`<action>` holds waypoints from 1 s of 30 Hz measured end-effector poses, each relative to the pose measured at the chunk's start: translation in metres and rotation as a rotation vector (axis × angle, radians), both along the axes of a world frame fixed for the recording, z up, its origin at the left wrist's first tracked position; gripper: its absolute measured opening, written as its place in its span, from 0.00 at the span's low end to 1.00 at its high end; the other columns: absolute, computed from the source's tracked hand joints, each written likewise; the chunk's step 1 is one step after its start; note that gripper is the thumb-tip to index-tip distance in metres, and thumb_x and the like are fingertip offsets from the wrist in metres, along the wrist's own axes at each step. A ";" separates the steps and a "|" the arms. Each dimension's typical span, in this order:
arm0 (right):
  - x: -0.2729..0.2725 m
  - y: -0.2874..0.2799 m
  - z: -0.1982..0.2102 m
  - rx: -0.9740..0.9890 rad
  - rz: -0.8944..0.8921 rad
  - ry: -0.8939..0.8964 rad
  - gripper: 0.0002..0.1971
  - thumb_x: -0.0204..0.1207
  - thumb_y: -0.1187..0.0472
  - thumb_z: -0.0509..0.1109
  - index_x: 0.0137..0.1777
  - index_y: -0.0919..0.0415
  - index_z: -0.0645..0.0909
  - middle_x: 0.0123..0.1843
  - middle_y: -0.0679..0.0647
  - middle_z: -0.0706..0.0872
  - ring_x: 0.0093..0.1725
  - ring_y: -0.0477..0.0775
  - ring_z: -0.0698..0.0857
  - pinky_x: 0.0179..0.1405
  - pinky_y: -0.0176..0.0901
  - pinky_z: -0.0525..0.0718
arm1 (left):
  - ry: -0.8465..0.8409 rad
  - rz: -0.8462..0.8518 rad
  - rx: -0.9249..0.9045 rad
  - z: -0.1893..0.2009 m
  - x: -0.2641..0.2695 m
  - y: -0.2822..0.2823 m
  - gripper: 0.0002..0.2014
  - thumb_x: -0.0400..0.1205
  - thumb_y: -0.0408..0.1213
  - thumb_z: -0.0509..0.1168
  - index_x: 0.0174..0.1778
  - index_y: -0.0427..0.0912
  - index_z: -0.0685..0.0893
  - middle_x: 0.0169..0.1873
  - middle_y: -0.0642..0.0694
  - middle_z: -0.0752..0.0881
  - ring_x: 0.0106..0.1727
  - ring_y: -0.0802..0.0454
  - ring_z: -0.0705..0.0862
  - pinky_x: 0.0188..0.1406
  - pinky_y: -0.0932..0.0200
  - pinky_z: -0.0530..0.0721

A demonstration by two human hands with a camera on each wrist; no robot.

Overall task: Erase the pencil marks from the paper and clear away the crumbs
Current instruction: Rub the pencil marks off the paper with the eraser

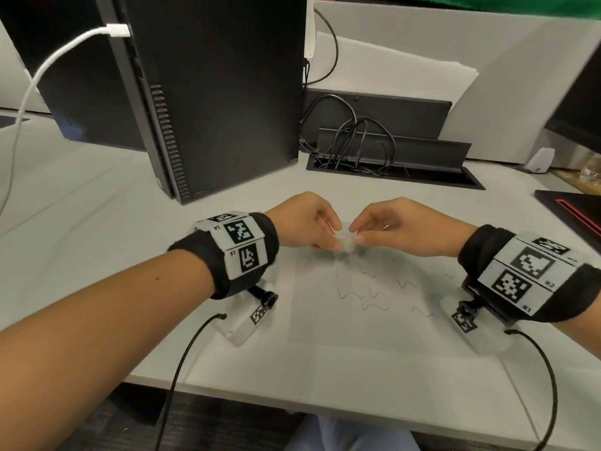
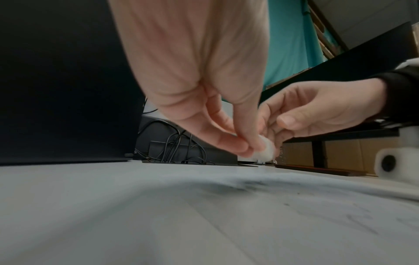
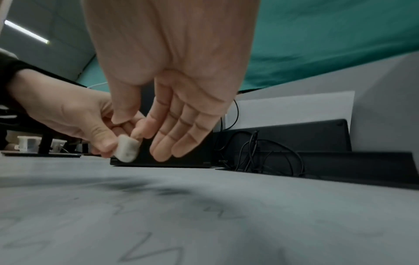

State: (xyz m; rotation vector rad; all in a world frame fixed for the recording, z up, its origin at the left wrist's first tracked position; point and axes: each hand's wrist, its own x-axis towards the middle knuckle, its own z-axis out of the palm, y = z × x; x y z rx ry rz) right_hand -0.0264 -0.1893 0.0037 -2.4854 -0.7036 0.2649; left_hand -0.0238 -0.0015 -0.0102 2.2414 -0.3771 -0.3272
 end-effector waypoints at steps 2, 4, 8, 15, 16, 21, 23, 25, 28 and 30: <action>-0.001 0.004 -0.006 0.057 0.002 0.030 0.09 0.72 0.58 0.74 0.50 0.59 0.84 0.45 0.53 0.90 0.40 0.42 0.86 0.48 0.31 0.83 | 0.033 -0.012 -0.031 -0.002 0.001 -0.003 0.14 0.72 0.30 0.76 0.44 0.45 0.77 0.35 0.49 0.86 0.35 0.54 0.85 0.44 0.62 0.86; 0.001 0.007 -0.009 0.038 -0.005 0.017 0.06 0.72 0.61 0.75 0.47 0.60 0.85 0.41 0.54 0.89 0.33 0.36 0.83 0.40 0.25 0.82 | 0.059 -0.003 -0.035 -0.003 0.002 -0.004 0.16 0.73 0.29 0.75 0.51 0.42 0.76 0.38 0.48 0.87 0.37 0.54 0.85 0.43 0.64 0.86; 0.010 0.006 -0.009 -0.133 -0.057 -0.045 0.02 0.73 0.64 0.72 0.43 0.56 0.85 0.35 0.47 0.85 0.30 0.37 0.81 0.32 0.20 0.77 | -0.014 0.006 0.309 -0.004 0.005 0.004 0.32 0.74 0.40 0.75 0.72 0.42 0.70 0.63 0.46 0.79 0.59 0.50 0.80 0.61 0.57 0.77; 0.023 0.004 -0.007 -0.352 -0.103 0.001 0.08 0.72 0.66 0.69 0.48 0.60 0.87 0.27 0.45 0.82 0.26 0.41 0.79 0.30 0.28 0.76 | -0.001 -0.260 0.770 -0.007 0.002 -0.002 0.47 0.73 0.60 0.69 0.82 0.48 0.53 0.80 0.51 0.56 0.79 0.48 0.62 0.76 0.46 0.60; 0.024 0.005 -0.005 -0.346 -0.108 0.012 0.07 0.73 0.66 0.68 0.47 0.61 0.87 0.29 0.47 0.84 0.26 0.41 0.80 0.31 0.29 0.78 | -0.016 -0.268 0.779 -0.009 0.001 -0.004 0.47 0.72 0.61 0.69 0.82 0.48 0.53 0.80 0.52 0.56 0.79 0.48 0.62 0.76 0.44 0.60; 0.030 0.010 -0.008 -0.272 -0.081 0.034 0.05 0.76 0.64 0.68 0.46 0.59 0.86 0.41 0.55 0.88 0.26 0.42 0.84 0.30 0.25 0.80 | -0.020 -0.287 0.789 -0.011 -0.001 -0.008 0.49 0.71 0.63 0.69 0.82 0.48 0.52 0.80 0.53 0.56 0.79 0.49 0.61 0.76 0.42 0.59; 0.030 0.011 -0.013 -0.275 -0.073 0.032 0.05 0.75 0.60 0.70 0.47 0.59 0.86 0.42 0.55 0.88 0.27 0.42 0.83 0.32 0.23 0.79 | -0.018 -0.288 0.808 -0.010 -0.001 -0.008 0.49 0.71 0.63 0.68 0.83 0.47 0.51 0.80 0.53 0.55 0.79 0.48 0.61 0.77 0.42 0.58; 0.030 0.012 -0.015 -0.276 -0.072 -0.007 0.06 0.74 0.57 0.72 0.47 0.57 0.86 0.41 0.51 0.87 0.30 0.41 0.82 0.31 0.21 0.75 | -0.021 -0.290 0.821 -0.009 -0.002 -0.008 0.50 0.72 0.64 0.67 0.83 0.48 0.51 0.80 0.53 0.55 0.79 0.48 0.61 0.77 0.41 0.58; 0.023 0.014 -0.013 -0.245 -0.006 -0.016 0.05 0.73 0.57 0.73 0.46 0.55 0.87 0.39 0.49 0.88 0.34 0.43 0.83 0.31 0.21 0.74 | -0.017 -0.289 0.825 -0.009 -0.002 -0.008 0.49 0.71 0.64 0.67 0.83 0.48 0.52 0.80 0.53 0.55 0.78 0.48 0.61 0.76 0.40 0.59; 0.021 0.016 -0.013 -0.228 0.020 -0.003 0.04 0.72 0.59 0.74 0.45 0.57 0.88 0.36 0.49 0.89 0.32 0.42 0.82 0.31 0.22 0.76 | -0.015 -0.292 0.831 -0.009 -0.002 -0.008 0.49 0.71 0.64 0.67 0.83 0.48 0.52 0.80 0.53 0.55 0.78 0.49 0.61 0.76 0.40 0.61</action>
